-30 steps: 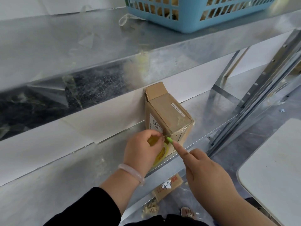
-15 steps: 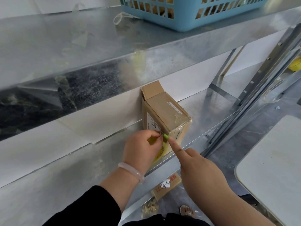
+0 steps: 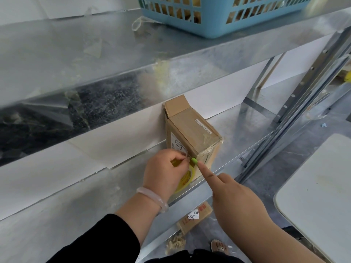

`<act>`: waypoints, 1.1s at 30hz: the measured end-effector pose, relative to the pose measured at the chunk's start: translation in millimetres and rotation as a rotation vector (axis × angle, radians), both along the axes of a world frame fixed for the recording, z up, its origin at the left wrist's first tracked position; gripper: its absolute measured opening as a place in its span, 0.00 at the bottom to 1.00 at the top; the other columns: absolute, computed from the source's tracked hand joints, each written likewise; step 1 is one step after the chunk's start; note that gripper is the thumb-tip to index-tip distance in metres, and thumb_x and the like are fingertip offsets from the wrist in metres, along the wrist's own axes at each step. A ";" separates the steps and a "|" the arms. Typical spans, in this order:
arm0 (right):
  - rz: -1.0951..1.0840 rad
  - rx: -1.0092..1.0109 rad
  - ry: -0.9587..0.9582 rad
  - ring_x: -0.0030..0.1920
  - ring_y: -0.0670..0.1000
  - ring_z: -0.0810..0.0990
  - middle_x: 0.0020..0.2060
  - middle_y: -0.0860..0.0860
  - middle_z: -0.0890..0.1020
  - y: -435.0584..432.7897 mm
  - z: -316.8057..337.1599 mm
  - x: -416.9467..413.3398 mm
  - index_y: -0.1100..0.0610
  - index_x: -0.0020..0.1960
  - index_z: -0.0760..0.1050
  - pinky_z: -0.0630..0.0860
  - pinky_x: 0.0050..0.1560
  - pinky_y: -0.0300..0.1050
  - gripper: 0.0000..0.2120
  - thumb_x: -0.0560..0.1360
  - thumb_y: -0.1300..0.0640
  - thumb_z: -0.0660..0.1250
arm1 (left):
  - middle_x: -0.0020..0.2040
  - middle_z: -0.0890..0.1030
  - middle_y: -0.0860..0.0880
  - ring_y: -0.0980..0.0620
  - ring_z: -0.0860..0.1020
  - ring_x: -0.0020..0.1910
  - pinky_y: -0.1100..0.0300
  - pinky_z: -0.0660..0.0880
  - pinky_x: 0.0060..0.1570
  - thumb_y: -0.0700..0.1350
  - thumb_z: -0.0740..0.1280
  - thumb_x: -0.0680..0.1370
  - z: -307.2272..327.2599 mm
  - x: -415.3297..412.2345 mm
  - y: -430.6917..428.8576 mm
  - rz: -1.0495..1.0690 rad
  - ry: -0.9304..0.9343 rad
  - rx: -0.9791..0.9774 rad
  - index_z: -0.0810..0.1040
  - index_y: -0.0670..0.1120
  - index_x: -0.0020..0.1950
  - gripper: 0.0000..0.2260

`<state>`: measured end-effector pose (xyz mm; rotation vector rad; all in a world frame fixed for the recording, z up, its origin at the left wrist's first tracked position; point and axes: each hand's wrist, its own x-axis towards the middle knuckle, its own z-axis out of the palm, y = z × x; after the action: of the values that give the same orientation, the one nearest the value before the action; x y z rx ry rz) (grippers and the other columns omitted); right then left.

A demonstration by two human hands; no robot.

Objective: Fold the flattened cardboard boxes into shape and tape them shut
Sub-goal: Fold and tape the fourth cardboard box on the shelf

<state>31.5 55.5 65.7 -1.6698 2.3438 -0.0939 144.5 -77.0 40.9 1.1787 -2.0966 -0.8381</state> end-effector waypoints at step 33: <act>-0.300 -0.322 -0.268 0.39 0.52 0.76 0.48 0.50 0.77 -32.8 -56.9 -117.5 0.50 0.73 0.60 0.75 0.38 0.51 0.20 0.82 0.57 0.54 | 0.47 0.73 0.60 0.58 0.73 0.42 0.63 0.70 0.41 0.49 0.72 0.73 -33.8 50.1 -20.7 0.214 -0.245 -0.183 0.82 0.55 0.46 0.02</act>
<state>-86.0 22.7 8.8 -1.3103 2.4399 -0.7394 194.6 -97.7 7.0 1.4319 -2.1346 -0.4115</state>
